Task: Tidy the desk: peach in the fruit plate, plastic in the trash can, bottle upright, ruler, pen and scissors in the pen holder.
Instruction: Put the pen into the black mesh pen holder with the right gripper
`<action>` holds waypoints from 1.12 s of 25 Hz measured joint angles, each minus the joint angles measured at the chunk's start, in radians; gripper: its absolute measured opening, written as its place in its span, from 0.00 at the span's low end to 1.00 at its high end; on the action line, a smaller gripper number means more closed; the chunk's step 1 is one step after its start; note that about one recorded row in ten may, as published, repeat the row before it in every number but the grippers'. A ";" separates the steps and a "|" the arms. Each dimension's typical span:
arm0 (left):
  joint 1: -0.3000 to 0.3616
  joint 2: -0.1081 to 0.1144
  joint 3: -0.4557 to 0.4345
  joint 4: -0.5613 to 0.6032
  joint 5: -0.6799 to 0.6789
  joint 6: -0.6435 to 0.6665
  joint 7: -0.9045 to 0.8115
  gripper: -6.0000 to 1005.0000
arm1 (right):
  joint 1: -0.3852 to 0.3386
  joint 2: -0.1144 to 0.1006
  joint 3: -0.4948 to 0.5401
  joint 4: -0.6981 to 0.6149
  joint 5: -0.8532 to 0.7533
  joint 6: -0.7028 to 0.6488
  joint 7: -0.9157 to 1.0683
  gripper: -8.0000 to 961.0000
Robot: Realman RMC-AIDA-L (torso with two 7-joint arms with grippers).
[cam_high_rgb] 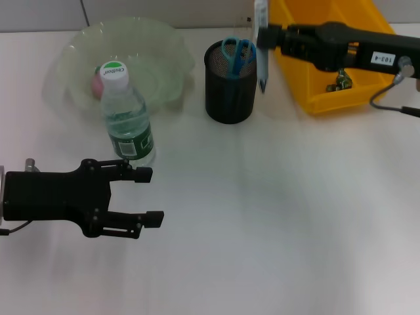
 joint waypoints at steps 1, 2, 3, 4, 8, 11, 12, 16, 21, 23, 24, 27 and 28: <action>-0.003 0.000 0.000 -0.003 -0.001 -0.001 -0.001 0.84 | 0.012 0.001 0.012 0.048 0.020 0.003 -0.059 0.13; -0.003 0.000 0.000 -0.003 -0.003 -0.001 -0.001 0.84 | 0.024 0.001 0.022 0.096 0.042 0.005 -0.125 0.13; -0.004 0.000 0.000 -0.004 -0.007 -0.002 -0.001 0.84 | 0.051 0.003 0.031 0.189 0.088 0.014 -0.259 0.13; -0.004 0.000 0.000 -0.004 -0.007 -0.002 -0.001 0.84 | 0.051 0.003 0.031 0.189 0.088 0.014 -0.259 0.13; -0.003 0.001 0.000 -0.025 -0.034 -0.005 0.003 0.84 | 0.106 0.004 0.026 0.364 0.182 0.064 -0.540 0.13; -0.003 0.001 0.000 -0.028 -0.035 -0.007 0.004 0.84 | 0.155 0.007 0.025 0.506 0.255 0.112 -0.738 0.13; -0.003 0.001 0.000 -0.028 -0.036 -0.008 0.005 0.84 | 0.174 0.008 0.025 0.559 0.283 0.128 -0.804 0.13; -0.003 0.001 0.000 -0.029 -0.044 -0.012 0.007 0.84 | 0.247 0.011 0.025 0.730 0.406 0.225 -0.975 0.13; -0.003 0.000 0.000 -0.032 -0.052 -0.015 0.015 0.84 | 0.323 0.012 0.023 0.810 0.458 0.384 -1.023 0.13; -0.004 -0.001 0.000 -0.039 -0.054 -0.019 0.026 0.84 | 0.360 0.012 0.017 0.848 0.454 0.462 -1.027 0.13; -0.004 -0.001 0.000 -0.039 -0.054 -0.019 0.026 0.84 | 0.360 0.012 0.017 0.848 0.454 0.462 -1.027 0.13; -0.005 -0.001 0.000 -0.051 -0.065 -0.024 0.041 0.84 | 0.368 0.012 -0.013 0.860 0.453 0.492 -1.029 0.13; -0.005 -0.001 0.000 -0.051 -0.065 -0.024 0.041 0.84 | 0.369 0.012 -0.031 0.865 0.453 0.498 -1.030 0.13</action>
